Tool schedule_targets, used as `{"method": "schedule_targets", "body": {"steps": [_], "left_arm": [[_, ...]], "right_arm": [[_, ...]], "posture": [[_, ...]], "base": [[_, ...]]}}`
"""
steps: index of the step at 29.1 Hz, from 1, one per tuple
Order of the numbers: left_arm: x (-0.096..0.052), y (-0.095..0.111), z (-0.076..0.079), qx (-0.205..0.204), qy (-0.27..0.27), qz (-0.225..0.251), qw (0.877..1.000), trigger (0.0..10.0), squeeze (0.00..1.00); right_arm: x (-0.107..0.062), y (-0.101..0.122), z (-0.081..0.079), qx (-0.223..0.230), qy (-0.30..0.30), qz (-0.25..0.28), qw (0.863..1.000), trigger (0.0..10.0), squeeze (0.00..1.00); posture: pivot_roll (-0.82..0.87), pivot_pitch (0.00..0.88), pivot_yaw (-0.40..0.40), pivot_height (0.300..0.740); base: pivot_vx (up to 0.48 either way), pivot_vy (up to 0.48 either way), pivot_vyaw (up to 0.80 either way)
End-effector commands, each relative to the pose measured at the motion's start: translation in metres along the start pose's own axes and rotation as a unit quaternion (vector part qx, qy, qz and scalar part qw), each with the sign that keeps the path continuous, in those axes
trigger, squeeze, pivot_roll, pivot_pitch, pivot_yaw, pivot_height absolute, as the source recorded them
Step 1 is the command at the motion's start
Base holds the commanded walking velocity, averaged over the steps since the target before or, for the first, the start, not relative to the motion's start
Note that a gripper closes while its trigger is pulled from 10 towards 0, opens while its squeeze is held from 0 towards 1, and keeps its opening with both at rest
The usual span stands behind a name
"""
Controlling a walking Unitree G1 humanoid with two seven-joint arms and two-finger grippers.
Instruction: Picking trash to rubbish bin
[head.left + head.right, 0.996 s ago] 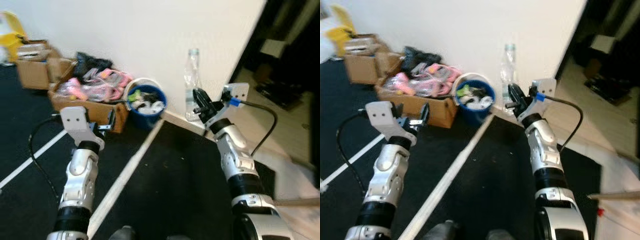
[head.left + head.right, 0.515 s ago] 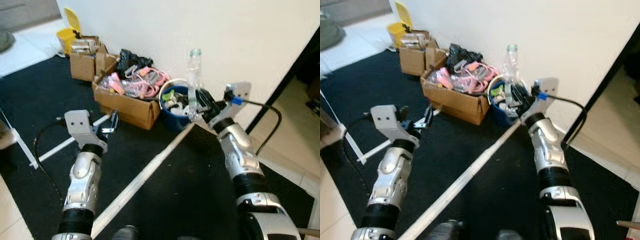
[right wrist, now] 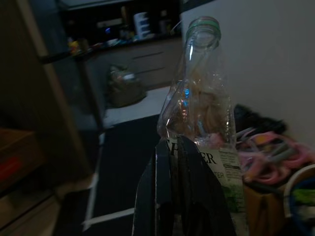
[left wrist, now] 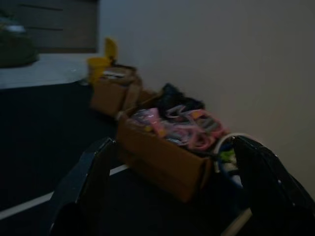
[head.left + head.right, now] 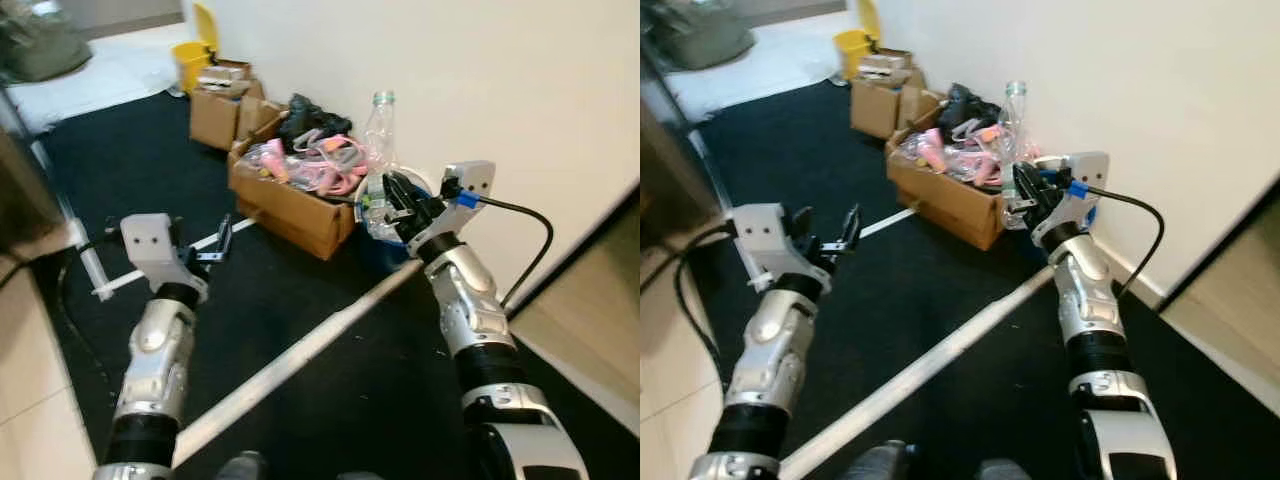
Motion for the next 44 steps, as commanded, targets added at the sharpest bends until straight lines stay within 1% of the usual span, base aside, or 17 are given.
{"method": "schedule_targets", "body": {"steps": [1,25,39,44], "left_arm": [[0.0005,-0.0004,0.0024,-0.004,-0.007,-0.003,1.000,10.0,0.00],[-0.0007,0.0000,0.0037,-0.011,-0.010,-0.006,1.000,10.0,0.00],[-0.0016,-0.0002,0.0024,-0.007,-0.016,-0.008,1.000,10.0,0.00],[-0.0022,-0.0004,0.0049,-0.020,-0.032,-0.008,0.999,10.0,0.00]], "right_arm": [[-0.0019,-0.0024,0.0031,0.002,-0.006,-0.005,1.000,10.0,0.00],[-0.0018,-0.0014,-0.0003,-0.007,0.002,-0.006,1.000,10.0,0.00],[-0.0016,-0.0023,-0.0020,-0.001,0.001,-0.004,1.000,10.0,0.00],[-0.0015,-0.0030,-0.0004,0.001,-0.005,-0.007,1.000,10.0,0.00]], "posture": [[-0.04,0.000,-0.019,0.740],[-0.06,0.000,-0.007,0.740],[-0.05,0.000,-0.001,0.740],[-0.05,0.000,-0.001,0.740]], "base": [[0.000,0.000,0.66],[0.000,0.000,0.66],[0.000,0.000,0.67],[0.076,0.000,0.00]]}}
Point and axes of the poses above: a point about 5 cm out from each wrist's last joint towards the gripper, its own x axis pointing out of the wrist towards the gripper, its own y axis along the axis of the wrist's last joint, z = x × y, the point moved 5 cm from there along x, pointing out of the wrist towards the gripper, and after that the axes turned 12 degrees about x, right-handed, at the moved point
